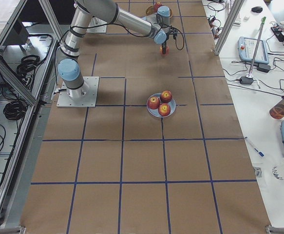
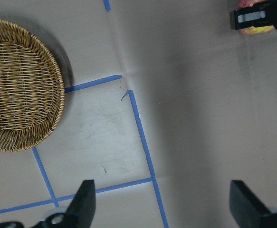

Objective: Transfer apple from basket to plate
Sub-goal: 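Lower the right gripper and grasp the apple on the table, then carry the apple with the right gripper onto the white plate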

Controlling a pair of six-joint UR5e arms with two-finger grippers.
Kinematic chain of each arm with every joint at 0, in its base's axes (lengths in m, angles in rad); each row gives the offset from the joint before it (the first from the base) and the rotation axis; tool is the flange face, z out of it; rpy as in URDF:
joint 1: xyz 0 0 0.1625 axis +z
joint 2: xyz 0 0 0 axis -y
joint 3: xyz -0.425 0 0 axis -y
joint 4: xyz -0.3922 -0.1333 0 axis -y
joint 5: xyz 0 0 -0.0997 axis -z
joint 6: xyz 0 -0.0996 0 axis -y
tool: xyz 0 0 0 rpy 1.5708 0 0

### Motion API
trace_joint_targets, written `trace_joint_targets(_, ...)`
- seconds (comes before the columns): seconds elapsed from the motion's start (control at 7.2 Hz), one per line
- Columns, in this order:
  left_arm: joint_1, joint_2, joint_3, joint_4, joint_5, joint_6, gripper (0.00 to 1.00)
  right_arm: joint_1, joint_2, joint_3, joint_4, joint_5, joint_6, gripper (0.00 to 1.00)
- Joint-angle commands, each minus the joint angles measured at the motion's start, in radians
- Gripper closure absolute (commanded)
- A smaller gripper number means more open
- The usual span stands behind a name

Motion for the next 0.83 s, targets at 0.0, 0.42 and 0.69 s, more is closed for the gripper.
trace_joint_targets(0.0,0.000,0.001,-0.002,0.000,0.000,0.000,0.01,-0.069,-0.105,-0.007,0.098,0.010,-0.038,0.47)
trace_joint_targets(0.42,0.000,0.001,-0.002,0.000,0.000,0.000,0.01,-0.327,-0.314,0.027,0.318,0.010,-0.382,0.47)
trace_joint_targets(0.69,0.000,0.001,-0.002,0.000,0.000,0.000,0.01,-0.524,-0.351,0.071,0.334,0.004,-0.577,0.47)
